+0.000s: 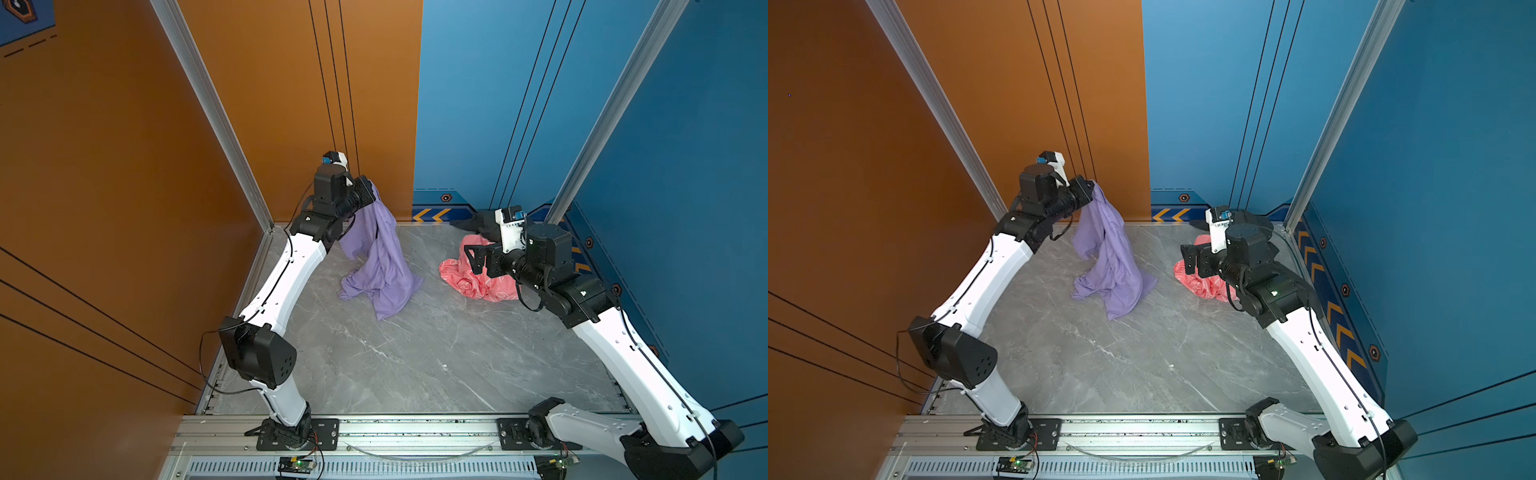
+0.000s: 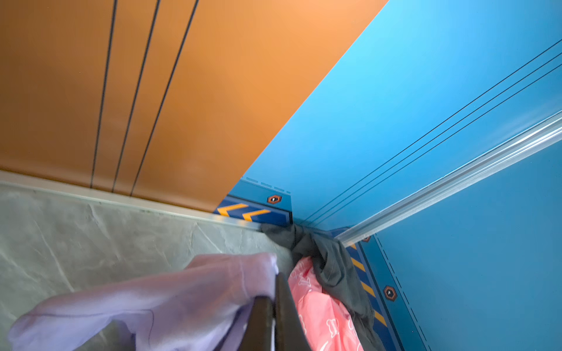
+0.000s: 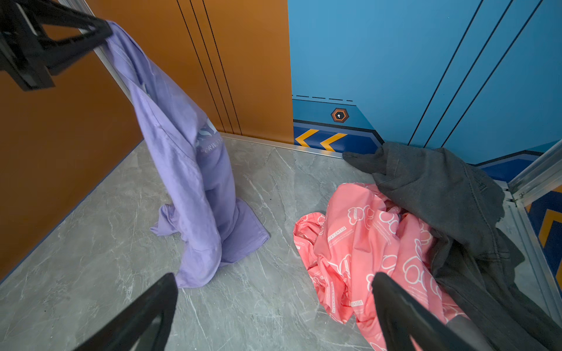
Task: Pick out a specific cloth from the pile
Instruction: 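Lift the lavender shirt with the left gripper and carry it farther away, then lower the lavender shirt onto the table with the left gripper and release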
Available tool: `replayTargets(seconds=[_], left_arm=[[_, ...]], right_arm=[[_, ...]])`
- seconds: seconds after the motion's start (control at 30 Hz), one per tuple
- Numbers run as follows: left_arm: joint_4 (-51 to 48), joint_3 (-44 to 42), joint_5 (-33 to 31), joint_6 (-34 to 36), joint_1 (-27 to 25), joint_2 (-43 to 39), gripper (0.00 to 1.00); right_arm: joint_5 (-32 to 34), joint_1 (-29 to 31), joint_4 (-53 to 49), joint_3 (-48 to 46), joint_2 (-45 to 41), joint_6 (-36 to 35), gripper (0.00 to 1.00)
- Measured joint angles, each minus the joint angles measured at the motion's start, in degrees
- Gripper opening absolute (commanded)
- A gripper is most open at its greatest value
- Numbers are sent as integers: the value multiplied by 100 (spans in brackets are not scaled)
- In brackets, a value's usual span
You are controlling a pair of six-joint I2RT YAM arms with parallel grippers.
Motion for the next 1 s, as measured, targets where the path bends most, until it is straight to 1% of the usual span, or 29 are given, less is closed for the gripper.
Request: replayTargets(seconds=[0.03, 0.13, 0.2, 0.27, 0.3, 0.37, 0.47, 0.53, 0.7, 0.87, 1.0], left_arm=[[-177, 328, -83, 133, 13, 26, 0], [-758, 1694, -330, 570, 136, 282, 0], [-1161, 2817, -446, 807, 350, 581, 0], [-1410, 3580, -520, 944, 612, 778, 0], [-1515, 3836, -544, 990, 763, 815, 0], [-1665, 4041, -597, 1058, 1023, 789, 0], [-1805, 3862, -704, 1176, 1305, 584, 0], [-1878, 3510, -723, 1263, 1320, 385, 0], [-1971, 2435, -686, 1414, 1154, 70, 0], [-2065, 1539, -573, 1521, 898, 98, 0], [-2076, 1029, -494, 1637, 726, 114, 0]], right_arm=[[-22, -9, 39, -2, 0, 26, 100], [-85, -44, 160, -2, 13, 81, 100], [-109, -74, 216, -2, 17, 140, 100], [-133, -107, 260, -2, 15, 181, 100], [-164, -127, 286, -4, 15, 199, 100], [-221, -162, 352, -17, 15, 232, 100], [-269, -195, 461, -44, 15, 317, 100], [-313, -205, 549, -92, 15, 361, 100], [-424, -221, 612, -212, 17, 507, 100], [-461, -243, 699, -273, 2, 531, 100], [-481, -339, 699, -407, -79, 533, 100]])
